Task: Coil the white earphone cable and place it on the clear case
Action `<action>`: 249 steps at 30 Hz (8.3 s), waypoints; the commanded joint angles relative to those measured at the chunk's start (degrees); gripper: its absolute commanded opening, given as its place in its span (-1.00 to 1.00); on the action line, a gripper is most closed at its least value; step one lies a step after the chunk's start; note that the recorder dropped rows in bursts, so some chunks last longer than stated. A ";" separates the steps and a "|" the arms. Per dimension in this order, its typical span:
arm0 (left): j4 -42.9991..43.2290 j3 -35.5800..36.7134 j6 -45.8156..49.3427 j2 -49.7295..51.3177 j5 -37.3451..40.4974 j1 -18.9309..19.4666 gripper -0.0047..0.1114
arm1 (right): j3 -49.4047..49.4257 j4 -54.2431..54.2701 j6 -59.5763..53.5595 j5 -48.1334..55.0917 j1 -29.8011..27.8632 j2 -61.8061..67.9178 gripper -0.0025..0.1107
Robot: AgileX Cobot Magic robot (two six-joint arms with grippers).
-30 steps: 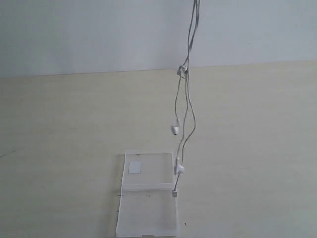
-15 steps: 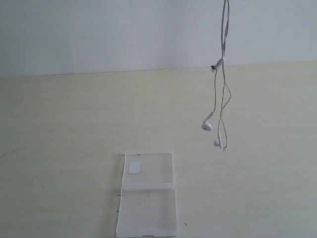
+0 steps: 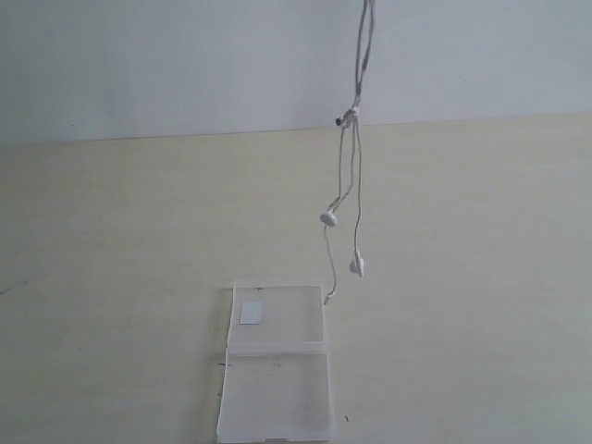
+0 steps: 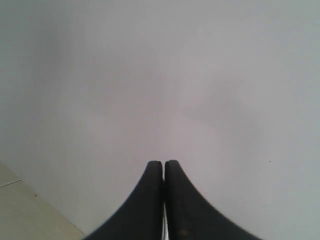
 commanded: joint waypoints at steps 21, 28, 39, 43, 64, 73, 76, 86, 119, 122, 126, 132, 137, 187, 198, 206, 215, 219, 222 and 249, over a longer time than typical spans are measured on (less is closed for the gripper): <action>0.23 -34.06 7.01 48.68 -1.28 -29.23 0.16 | -0.19 -1.24 0.24 -2.57 -0.04 2.75 -0.96; 0.65 -40.40 8.61 52.11 12.11 -37.29 0.34 | -0.19 -1.24 1.51 -2.57 -0.04 2.75 -0.96; 0.65 -44.53 12.98 58.92 13.77 -38.16 0.19 | -0.19 -1.24 3.46 -1.27 -0.04 2.75 -0.96; 1.35 -44.53 9.88 58.92 13.76 -38.16 -0.56 | -0.19 -1.24 3.46 -0.45 -0.04 2.64 -0.96; 3.96 -44.53 3.19 57.26 17.09 -38.04 -0.92 | -0.19 -21.08 11.99 14.26 -0.04 -3.73 -0.96; 3.66 -45.71 2.49 48.95 25.49 -38.04 -0.92 | 2.80 -19.00 12.38 25.54 -0.04 -11.00 -0.96; 3.93 -47.16 1.13 45.33 29.60 -38.04 -0.92 | 6.82 -16.25 12.38 25.54 -0.04 -14.80 -0.96; 6.14 -48.54 -10.29 36.98 35.39 -38.04 -0.92 | 33.22 -4.73 13.75 25.54 -0.04 -23.72 -0.96; 29.21 -48.35 -7.52 34.77 1.89 -15.02 -0.92 | 57.82 33.04 -18.11 13.72 -0.04 -9.91 0.10; 29.21 -48.35 -0.79 34.45 0.21 -14.72 -0.92 | 57.82 32.75 -18.74 12.14 -0.04 -9.91 0.10; 29.21 -48.35 0.63 33.84 1.24 -14.72 -0.92 | 57.82 32.85 -19.80 10.58 -0.04 -9.91 0.10; 29.21 -48.35 8.23 33.06 3.01 -14.72 -0.92 | 57.82 33.27 -21.21 9.90 -0.04 -9.91 0.10; 29.21 -46.39 13.10 31.48 9.24 -14.72 -0.92 | 57.82 36.03 -24.38 8.17 -0.04 -9.91 0.10; 29.21 -36.97 15.60 26.05 16.67 -14.72 -0.92 | 57.48 91.35 -73.89 -8.61 6.70 9.50 0.49; 29.21 -36.97 15.52 26.05 20.83 -14.72 -0.92 | 57.48 71.17 -53.17 -10.62 6.70 7.34 0.49; 29.21 -36.88 15.52 25.68 17.11 -14.72 -0.92 | 57.48 64.04 -49.75 -22.44 6.70 6.16 0.49; 29.21 -36.88 15.52 25.06 14.24 -14.72 -0.92 | 57.48 65.49 -52.90 -28.05 6.70 6.16 0.48; 29.21 -36.88 15.52 25.06 14.45 -14.72 -0.92 | 57.48 67.29 -52.66 -26.94 6.70 6.16 0.26; 29.21 -36.88 15.52 25.06 16.35 -14.72 -0.92 | 57.48 70.39 -52.78 -23.24 6.70 6.16 0.13; 29.21 -36.88 12.38 25.26 23.99 -14.72 -0.92 | 57.48 99.31 -79.20 -2.01 6.70 9.51 -0.74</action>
